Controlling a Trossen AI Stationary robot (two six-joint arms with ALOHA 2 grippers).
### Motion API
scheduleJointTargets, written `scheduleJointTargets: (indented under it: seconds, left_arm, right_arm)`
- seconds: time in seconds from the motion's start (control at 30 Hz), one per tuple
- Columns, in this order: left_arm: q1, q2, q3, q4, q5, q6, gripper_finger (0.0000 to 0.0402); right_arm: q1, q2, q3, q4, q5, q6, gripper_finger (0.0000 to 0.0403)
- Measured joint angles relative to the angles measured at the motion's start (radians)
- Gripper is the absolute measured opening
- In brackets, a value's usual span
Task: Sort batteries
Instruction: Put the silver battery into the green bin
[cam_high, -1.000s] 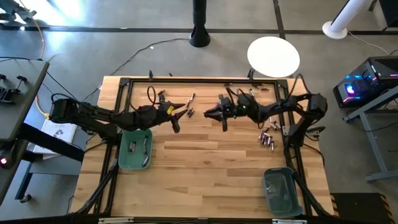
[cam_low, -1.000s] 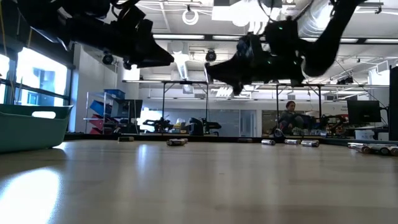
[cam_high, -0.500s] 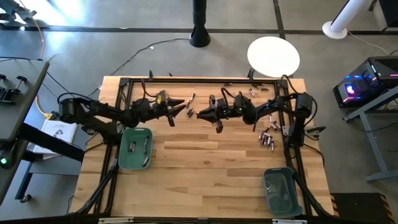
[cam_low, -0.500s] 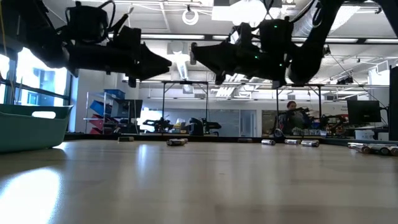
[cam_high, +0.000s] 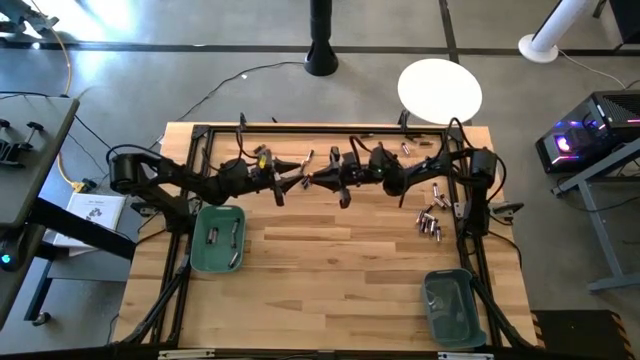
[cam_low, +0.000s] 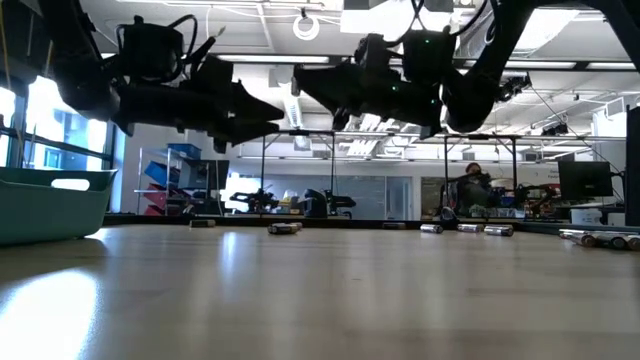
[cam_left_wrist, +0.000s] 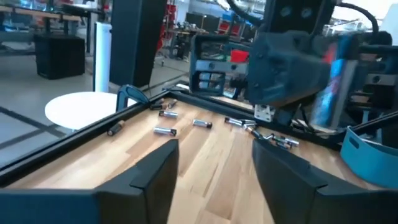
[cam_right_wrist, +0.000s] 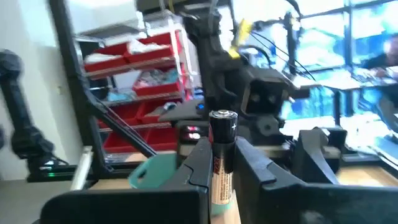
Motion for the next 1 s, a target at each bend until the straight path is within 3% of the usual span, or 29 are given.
scheduleJointTargets:
  seconds: [0.23,1.0]
  left_arm:
    - [-0.005,0.0,0.0,-0.001,0.113,0.068,0.024]
    - [-0.077,0.0,0.052,-0.012,0.117,0.111,0.0234]
  right_arm:
    - [0.0,0.0,0.0,-0.032,0.076,-0.041,0.0019]
    - [0.047,0.0,0.035,-0.119,0.122,-0.113,0.0019]
